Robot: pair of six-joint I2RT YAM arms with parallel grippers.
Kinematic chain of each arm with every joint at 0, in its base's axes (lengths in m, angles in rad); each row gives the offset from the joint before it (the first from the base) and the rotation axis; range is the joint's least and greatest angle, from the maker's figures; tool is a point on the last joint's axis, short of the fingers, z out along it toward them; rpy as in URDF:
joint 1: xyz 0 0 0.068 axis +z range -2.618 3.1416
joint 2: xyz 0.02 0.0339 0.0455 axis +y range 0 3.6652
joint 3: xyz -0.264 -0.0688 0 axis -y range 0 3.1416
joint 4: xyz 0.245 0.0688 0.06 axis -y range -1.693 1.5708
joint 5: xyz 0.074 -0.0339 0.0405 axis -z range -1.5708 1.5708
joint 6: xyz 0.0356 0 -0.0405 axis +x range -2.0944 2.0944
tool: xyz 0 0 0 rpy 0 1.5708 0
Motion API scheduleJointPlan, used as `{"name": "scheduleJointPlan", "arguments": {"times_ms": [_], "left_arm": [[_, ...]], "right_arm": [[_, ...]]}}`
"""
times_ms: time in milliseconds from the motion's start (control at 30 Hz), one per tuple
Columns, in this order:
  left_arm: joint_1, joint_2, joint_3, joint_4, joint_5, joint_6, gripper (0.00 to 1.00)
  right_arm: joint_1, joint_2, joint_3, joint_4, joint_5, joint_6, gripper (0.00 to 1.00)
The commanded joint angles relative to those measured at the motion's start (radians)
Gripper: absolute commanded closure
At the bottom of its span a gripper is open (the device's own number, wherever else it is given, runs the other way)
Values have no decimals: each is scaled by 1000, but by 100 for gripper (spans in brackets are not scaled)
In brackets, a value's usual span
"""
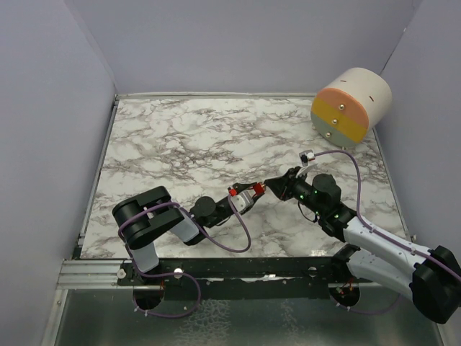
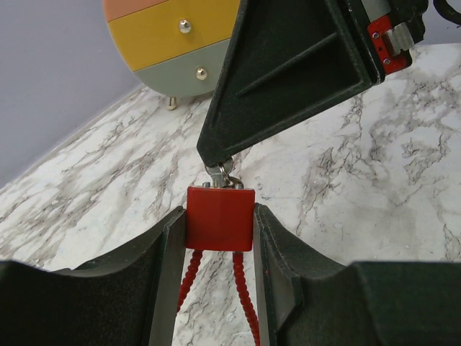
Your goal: Unlock with the key
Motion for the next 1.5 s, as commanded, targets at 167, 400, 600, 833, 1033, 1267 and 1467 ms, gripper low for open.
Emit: {"name": "scheduleJointPlan", "arguments": {"times_ms": [167,400,600,833,1033,1267,1467], "left_arm": [[-8,-29,38,239,39,-2,100],[-7,-29,68,239,53,25,100],[-8,-71,80,217,52,41,100],[-8,-93,84,207,50,59,100],[-8,-90,94,192,70,74,100],[-8,-65,46,169,45,57,100],[-7,-125,0,48,8,88,100]], "right_arm": [[5,20,4,64,-47,-20,99],[5,14,-20,79,-62,-26,99],[6,5,-35,57,-69,-47,99],[6,49,-32,54,-109,-43,99],[6,70,-16,41,-98,-32,95],[6,-40,2,1,8,-27,55],[6,-114,22,-68,93,-54,51]]}}
